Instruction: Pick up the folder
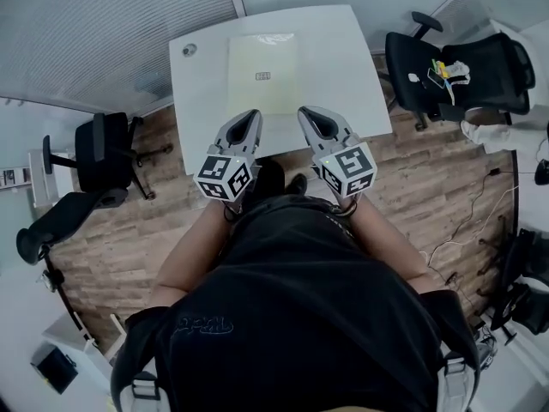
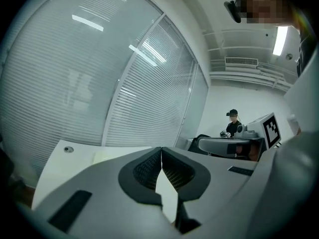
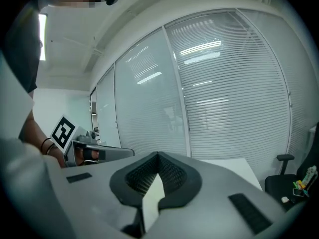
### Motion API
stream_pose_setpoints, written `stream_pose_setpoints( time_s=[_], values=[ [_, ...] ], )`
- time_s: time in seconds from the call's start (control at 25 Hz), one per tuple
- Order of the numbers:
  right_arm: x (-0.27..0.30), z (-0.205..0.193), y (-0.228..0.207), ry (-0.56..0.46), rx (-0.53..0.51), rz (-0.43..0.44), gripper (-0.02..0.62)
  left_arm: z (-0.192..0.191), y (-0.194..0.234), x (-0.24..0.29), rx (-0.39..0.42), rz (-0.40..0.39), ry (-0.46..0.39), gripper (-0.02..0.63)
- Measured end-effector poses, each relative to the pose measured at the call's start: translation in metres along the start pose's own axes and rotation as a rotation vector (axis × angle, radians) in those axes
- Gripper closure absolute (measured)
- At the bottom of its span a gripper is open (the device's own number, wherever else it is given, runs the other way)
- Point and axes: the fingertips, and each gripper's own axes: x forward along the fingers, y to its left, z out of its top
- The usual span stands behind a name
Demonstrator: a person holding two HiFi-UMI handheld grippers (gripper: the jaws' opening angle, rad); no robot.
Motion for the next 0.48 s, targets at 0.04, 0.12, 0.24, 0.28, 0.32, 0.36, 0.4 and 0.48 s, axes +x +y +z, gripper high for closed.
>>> stream_pose_setpoints(
  time_s=[0.04, 0.12, 0.24, 0.28, 0.32, 0.36, 0.4, 0.48],
  values=[
    [0.003, -0.002, -0.006, 0.005, 0.003, -0.002, 0.575, -0.001, 0.005, 0.003, -0.002, 0.006, 0.004, 0.592],
    [0.011, -0.004, -0.013, 0.013, 0.001, -0.005, 0.575, -0.003, 0.017, 0.007, -0.002, 0.015, 0.009, 0.592],
    [0.025, -0.009, -0.023, 0.034, -0.002, -0.005, 0.575, -0.007, 0.037, 0.016, -0.007, 0.031, 0.026, 0.592],
    [0.029, -0.012, -0.028, 0.042, 0.004, -0.007, 0.575, -0.01, 0.043, 0.02, -0.01, 0.035, 0.036, 0.592],
    [0.033, -0.014, -0.033, 0.048, 0.012, -0.009, 0.575, -0.012, 0.048, 0.025, -0.013, 0.035, 0.046, 0.592],
    [0.038, -0.016, -0.039, 0.052, 0.019, -0.012, 0.575, -0.013, 0.052, 0.029, -0.013, 0.033, 0.055, 0.592],
    [0.043, -0.017, -0.044, 0.054, 0.023, -0.015, 0.575, -0.012, 0.058, 0.034, -0.013, 0.03, 0.063, 0.592],
    [0.054, -0.021, -0.053, 0.067, 0.025, -0.019, 0.575, -0.011, 0.067, 0.043, -0.014, 0.02, 0.078, 0.592]
  ],
)
